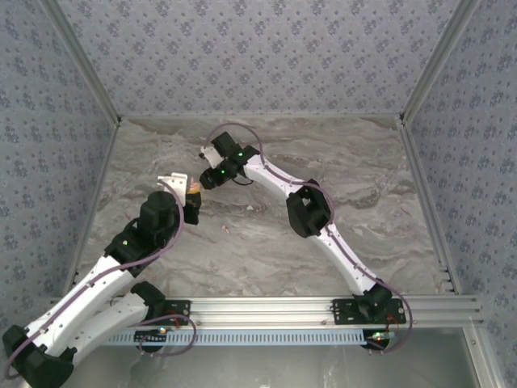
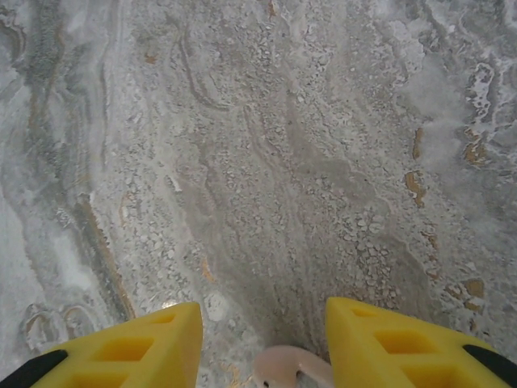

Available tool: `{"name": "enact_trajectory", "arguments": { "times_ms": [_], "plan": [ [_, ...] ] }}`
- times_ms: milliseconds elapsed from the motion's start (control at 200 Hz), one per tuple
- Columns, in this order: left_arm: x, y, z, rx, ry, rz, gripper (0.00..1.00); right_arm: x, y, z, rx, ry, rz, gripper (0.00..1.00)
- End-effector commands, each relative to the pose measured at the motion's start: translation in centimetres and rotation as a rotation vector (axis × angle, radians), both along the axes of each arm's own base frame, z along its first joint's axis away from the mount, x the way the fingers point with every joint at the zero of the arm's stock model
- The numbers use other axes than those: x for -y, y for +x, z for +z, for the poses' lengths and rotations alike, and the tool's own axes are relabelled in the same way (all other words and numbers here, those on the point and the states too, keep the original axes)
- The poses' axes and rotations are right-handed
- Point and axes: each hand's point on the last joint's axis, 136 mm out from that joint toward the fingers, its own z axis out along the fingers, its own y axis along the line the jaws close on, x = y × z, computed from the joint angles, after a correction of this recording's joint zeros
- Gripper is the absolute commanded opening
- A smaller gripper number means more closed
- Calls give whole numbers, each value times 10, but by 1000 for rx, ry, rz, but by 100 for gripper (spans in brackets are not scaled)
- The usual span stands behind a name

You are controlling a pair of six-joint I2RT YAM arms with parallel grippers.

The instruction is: Insert the wireless bluetooth earbuds into the charging case

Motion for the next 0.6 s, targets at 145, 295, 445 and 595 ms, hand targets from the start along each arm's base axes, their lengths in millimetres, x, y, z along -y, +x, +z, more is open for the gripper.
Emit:
{"name": "enact_trajectory", "arguments": {
  "times_ms": [145,295,445,595],
  "plan": [
    [-5,1,19,40,-5,11,18,0,-3,-19,-53,-29,-26,46],
    [-6,2,16,35,1,17,18,12,-18,-30,-104,-99,5,44],
    [-6,2,15,32,2,19,18,28,-32,-34,-122,-185,25,40],
    [-5,3,15,29,-5,15,18,41,-41,-28,-97,-243,27,39]
  ]
}}
